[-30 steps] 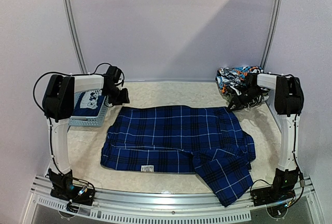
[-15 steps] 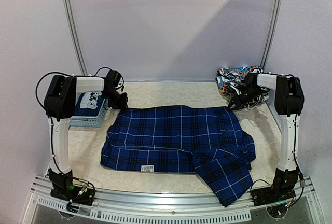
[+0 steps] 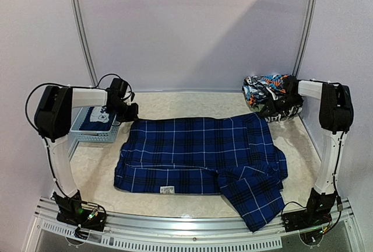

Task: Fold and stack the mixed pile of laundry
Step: Pick up the 1/3-folded shirt from the center of the board, then fold the 1/3-folded shirt at the center of the board.

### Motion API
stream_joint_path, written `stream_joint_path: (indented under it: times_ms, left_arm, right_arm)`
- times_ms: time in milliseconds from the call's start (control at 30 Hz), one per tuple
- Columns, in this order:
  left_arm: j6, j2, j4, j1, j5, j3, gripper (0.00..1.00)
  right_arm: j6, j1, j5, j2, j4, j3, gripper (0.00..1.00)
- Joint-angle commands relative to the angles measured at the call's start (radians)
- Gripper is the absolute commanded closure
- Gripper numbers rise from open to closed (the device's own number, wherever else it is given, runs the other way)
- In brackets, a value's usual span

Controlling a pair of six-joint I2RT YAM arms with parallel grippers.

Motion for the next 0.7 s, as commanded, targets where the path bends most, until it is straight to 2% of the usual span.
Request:
stream_joint_path:
  times_ms: [0,167,467,667]
  left_arm:
    - [0.026,-0.123,0.129,0.018,0.013,-0.058,1.0]
    - [0.035,-0.163,0.125,0.019,0.012,-0.078,1.0]
    - [0.016,-0.115,0.128,0.019,0.036,-0.086,1.0]
    - [0.048,-0.157,0.07,0.019,0.078,-0.076,1.0]
  right_arm:
    - [0.033,-0.02,-0.017,-0.119,0.12,-0.085,1.0]
    - [0.018,-0.026,0.01,-0.177,0.123,-0.122,1.0]
    - [-0.016,-0.033,0.01,-0.151,0.106,-0.147,1.0]
    - [-0.101,-0.033,0.027,-0.218,0.059,-0.181,1.0]
